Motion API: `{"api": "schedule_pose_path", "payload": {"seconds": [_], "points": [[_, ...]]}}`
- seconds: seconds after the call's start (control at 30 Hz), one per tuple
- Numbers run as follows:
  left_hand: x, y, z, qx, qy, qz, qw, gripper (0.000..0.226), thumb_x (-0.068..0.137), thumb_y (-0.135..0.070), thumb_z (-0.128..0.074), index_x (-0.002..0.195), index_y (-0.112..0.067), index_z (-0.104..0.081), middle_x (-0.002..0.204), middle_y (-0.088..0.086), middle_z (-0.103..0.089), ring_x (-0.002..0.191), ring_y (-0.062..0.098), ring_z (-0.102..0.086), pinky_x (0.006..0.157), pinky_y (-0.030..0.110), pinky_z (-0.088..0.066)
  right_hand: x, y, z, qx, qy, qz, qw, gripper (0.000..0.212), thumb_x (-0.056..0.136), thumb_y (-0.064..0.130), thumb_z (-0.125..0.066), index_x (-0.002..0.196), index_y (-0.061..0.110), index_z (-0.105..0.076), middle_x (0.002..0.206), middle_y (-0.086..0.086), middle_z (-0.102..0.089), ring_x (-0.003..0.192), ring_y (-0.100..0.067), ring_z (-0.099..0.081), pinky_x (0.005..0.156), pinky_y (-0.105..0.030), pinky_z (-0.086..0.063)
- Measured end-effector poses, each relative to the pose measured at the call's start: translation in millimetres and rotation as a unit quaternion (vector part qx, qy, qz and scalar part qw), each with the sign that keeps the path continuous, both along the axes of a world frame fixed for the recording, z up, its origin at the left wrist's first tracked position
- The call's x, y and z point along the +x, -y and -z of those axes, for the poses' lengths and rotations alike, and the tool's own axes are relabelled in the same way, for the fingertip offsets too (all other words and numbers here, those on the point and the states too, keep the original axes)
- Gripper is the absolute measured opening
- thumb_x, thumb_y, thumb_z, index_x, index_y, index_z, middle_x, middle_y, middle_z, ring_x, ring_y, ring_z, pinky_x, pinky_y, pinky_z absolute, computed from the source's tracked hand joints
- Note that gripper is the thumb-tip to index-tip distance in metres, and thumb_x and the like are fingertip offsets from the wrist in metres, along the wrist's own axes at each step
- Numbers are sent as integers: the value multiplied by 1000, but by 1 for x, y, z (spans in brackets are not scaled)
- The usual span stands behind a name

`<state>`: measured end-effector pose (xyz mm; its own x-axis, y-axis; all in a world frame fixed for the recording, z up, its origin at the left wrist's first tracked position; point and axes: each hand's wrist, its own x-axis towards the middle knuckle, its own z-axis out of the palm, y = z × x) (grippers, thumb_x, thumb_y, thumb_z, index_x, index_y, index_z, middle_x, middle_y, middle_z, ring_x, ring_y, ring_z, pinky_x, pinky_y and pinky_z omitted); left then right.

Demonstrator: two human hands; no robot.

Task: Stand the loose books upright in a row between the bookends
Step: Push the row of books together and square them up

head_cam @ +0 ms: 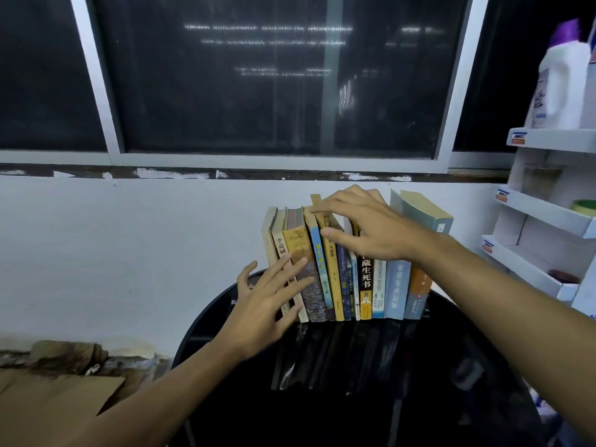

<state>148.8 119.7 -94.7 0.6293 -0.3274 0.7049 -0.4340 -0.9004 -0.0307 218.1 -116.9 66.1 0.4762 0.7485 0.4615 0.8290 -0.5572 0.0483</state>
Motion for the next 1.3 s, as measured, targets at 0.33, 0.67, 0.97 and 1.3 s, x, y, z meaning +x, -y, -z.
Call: {"api": "schedule_pose_path", "payload": {"seconds": [0.33, 0.67, 0.97, 1.3], "points": [[16, -23, 28, -24, 36, 8, 999, 70, 95, -35, -70, 157, -33, -36, 170, -4, -19, 157, 22, -16, 113, 68, -27, 47, -63, -35, -69, -24, -32, 997, 49, 96, 65, -42, 138, 43, -51, 122, 27, -53, 115, 1, -42, 105, -39, -31], [50, -15, 46, -32, 17, 71, 997, 76, 100, -38, -64, 162, -33, -20, 171, -2, -11, 158, 32, -5, 114, 68, -31, 98, -101, -37, -140, -81, -30, 986, 66, 84, 83, -44, 140, 48, -49, 133, 19, -55, 123, -4, -49, 106, -43, -43], [74, -18, 58, 33, 92, 49, 994, 74, 102, -45, -57, 162, -32, -15, 172, -2, -5, 158, 34, -2, 115, 73, -14, 127, -117, -34, -188, -132, -25, 973, 75, 76, 90, -42, 142, 55, -42, 129, 20, -55, 120, -7, -52, 103, -43, -45], [85, -10, 53, 75, 81, 64, 992, 76, 100, -50, -58, 161, -29, -18, 171, -1, -6, 158, 31, -1, 114, 69, -27, 136, -126, -32, -216, -182, -4, 959, 71, 78, 88, -44, 142, 57, -42, 130, 22, -50, 114, -2, -48, 94, -29, -37]]}}
